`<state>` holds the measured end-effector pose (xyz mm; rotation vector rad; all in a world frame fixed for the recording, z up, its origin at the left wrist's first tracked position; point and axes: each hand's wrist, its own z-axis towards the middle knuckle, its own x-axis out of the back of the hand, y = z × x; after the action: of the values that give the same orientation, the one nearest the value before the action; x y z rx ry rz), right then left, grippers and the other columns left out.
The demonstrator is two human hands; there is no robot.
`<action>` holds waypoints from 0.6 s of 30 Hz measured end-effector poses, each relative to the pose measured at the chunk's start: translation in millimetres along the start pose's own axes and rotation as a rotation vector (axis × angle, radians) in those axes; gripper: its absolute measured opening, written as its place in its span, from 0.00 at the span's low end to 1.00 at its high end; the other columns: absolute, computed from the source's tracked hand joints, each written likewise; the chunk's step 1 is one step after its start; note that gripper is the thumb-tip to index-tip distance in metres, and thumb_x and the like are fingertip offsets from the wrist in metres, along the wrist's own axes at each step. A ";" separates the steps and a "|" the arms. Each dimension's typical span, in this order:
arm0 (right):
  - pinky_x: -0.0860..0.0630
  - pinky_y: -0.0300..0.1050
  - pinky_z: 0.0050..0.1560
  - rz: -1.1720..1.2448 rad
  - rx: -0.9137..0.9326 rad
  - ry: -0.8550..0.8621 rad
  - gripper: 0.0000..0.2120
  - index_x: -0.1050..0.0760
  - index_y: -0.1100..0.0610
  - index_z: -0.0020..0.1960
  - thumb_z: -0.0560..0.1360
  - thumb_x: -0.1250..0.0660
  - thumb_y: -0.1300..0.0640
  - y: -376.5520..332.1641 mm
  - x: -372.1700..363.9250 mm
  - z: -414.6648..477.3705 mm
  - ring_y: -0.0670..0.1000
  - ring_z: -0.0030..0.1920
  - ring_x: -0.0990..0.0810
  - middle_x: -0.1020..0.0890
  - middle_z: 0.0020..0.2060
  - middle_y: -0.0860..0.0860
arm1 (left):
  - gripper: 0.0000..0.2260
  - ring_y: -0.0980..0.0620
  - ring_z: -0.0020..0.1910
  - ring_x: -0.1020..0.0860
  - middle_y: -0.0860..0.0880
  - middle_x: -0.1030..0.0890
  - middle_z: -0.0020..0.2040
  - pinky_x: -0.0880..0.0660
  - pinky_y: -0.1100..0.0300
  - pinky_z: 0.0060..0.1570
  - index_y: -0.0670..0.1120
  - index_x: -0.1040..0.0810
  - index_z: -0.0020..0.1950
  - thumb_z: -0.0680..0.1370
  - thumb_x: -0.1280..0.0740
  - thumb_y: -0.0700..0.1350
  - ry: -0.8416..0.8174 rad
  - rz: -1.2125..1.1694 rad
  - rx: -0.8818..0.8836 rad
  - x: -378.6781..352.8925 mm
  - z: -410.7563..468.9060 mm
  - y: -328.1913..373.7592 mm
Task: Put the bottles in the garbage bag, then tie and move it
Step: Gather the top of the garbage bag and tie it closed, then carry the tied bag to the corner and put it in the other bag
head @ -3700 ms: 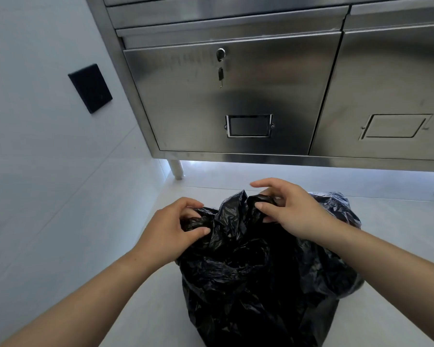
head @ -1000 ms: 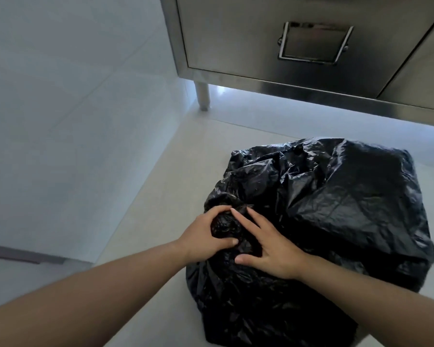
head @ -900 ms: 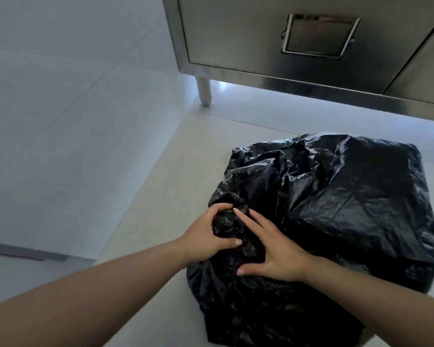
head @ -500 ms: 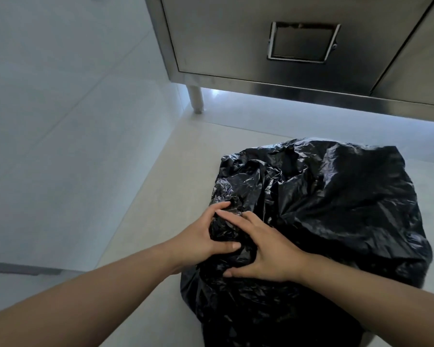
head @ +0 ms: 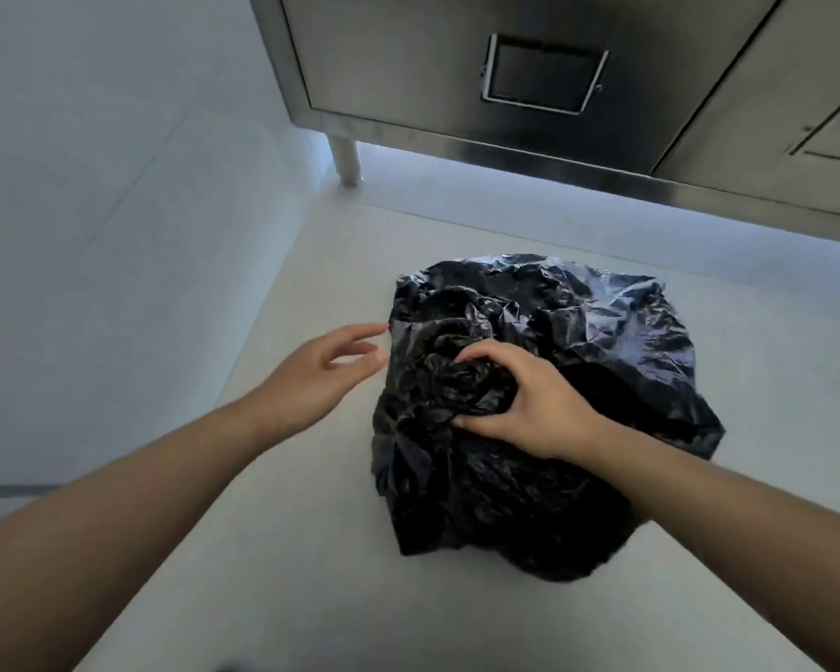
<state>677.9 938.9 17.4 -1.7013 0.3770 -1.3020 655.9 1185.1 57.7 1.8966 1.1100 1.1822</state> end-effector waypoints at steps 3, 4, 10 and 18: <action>0.30 0.41 0.62 0.000 -0.190 -0.041 0.24 0.30 0.38 0.53 0.63 0.23 0.50 -30.7 16.2 -30.4 0.44 0.57 0.25 0.23 0.55 0.45 | 0.18 0.62 0.60 0.29 0.58 0.27 0.63 0.35 0.65 0.56 0.62 0.29 0.65 0.76 0.39 0.59 -0.016 0.215 -0.018 -6.8 -35.7 17.1; 0.29 0.42 0.62 -0.012 -0.230 -0.085 0.24 0.30 0.38 0.54 0.63 0.23 0.50 -45.6 20.2 -43.1 0.44 0.56 0.25 0.24 0.54 0.44 | 0.19 0.63 0.60 0.31 0.58 0.28 0.65 0.37 0.66 0.57 0.60 0.30 0.66 0.76 0.39 0.59 -0.024 0.266 -0.018 -7.0 -53.4 24.8; 0.29 0.44 0.61 0.067 -0.341 -0.061 0.22 0.29 0.40 0.54 0.64 0.24 0.50 -178.1 103.5 -80.2 0.45 0.56 0.25 0.24 0.54 0.45 | 0.22 0.57 0.66 0.32 0.53 0.29 0.69 0.36 0.63 0.58 0.54 0.32 0.68 0.76 0.40 0.60 0.062 0.374 0.033 39.8 -141.2 138.5; 0.32 0.27 0.52 0.159 -0.555 0.145 0.22 0.30 0.33 0.48 0.62 0.24 0.51 -382.4 258.0 -148.8 0.35 0.51 0.24 0.21 0.50 0.39 | 0.22 0.57 0.66 0.32 0.54 0.30 0.69 0.38 0.64 0.58 0.55 0.33 0.69 0.76 0.40 0.59 -0.043 0.372 -0.049 118.9 -271.3 352.4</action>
<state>541.2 884.7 479.3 -1.9769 1.0142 -1.2782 549.9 1156.7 504.7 2.1383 0.7150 1.3435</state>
